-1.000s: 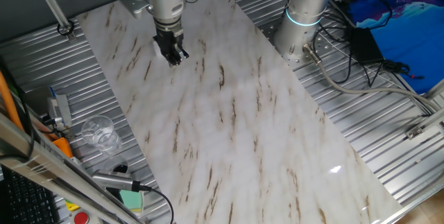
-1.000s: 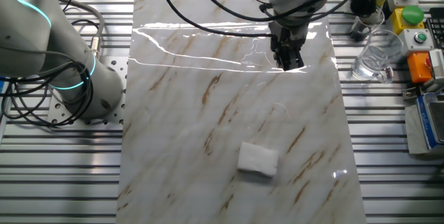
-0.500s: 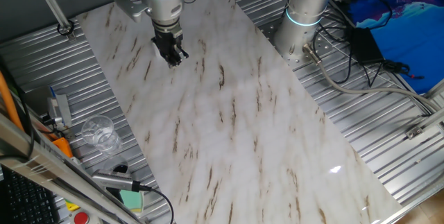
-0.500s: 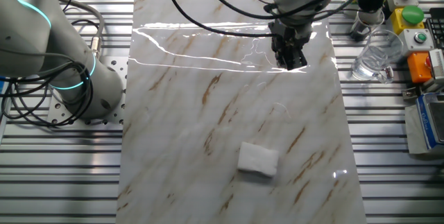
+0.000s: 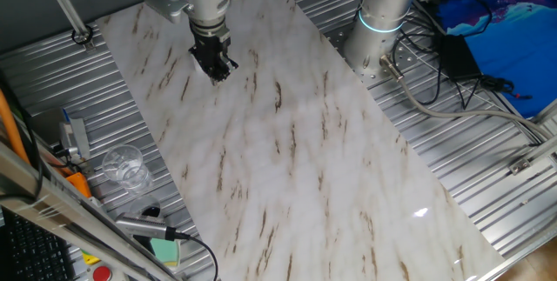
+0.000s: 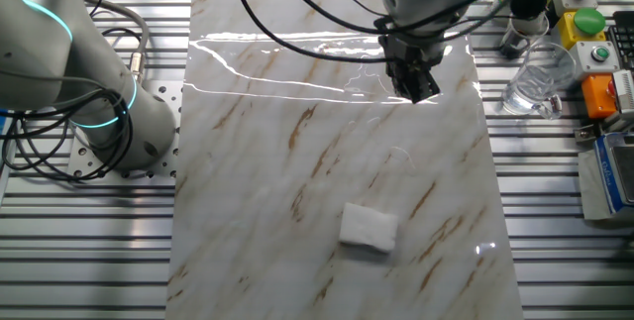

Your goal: Clean the tabletop with a sponge

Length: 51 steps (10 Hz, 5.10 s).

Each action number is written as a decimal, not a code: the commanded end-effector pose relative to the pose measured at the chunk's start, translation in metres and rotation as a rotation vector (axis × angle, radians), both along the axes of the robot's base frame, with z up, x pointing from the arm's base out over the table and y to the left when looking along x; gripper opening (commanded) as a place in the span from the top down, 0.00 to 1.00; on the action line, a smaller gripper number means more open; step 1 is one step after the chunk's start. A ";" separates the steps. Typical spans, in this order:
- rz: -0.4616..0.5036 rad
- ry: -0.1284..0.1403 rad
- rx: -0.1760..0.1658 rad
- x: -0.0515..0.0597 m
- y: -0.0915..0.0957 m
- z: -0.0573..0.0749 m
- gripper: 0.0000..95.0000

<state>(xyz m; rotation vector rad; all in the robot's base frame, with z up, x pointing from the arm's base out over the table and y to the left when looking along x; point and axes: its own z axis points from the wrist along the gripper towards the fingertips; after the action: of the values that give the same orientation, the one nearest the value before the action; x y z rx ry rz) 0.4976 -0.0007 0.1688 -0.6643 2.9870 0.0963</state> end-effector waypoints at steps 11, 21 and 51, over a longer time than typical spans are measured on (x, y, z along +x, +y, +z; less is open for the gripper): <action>-0.145 0.017 -0.016 -0.001 0.001 0.000 1.00; -0.087 0.018 -0.016 -0.002 -0.011 -0.001 1.00; -0.318 -0.015 -0.025 -0.029 -0.222 -0.013 1.00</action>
<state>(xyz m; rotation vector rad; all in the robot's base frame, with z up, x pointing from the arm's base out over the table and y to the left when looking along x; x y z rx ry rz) 0.4688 -0.2183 0.1562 -0.1917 3.0383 0.0264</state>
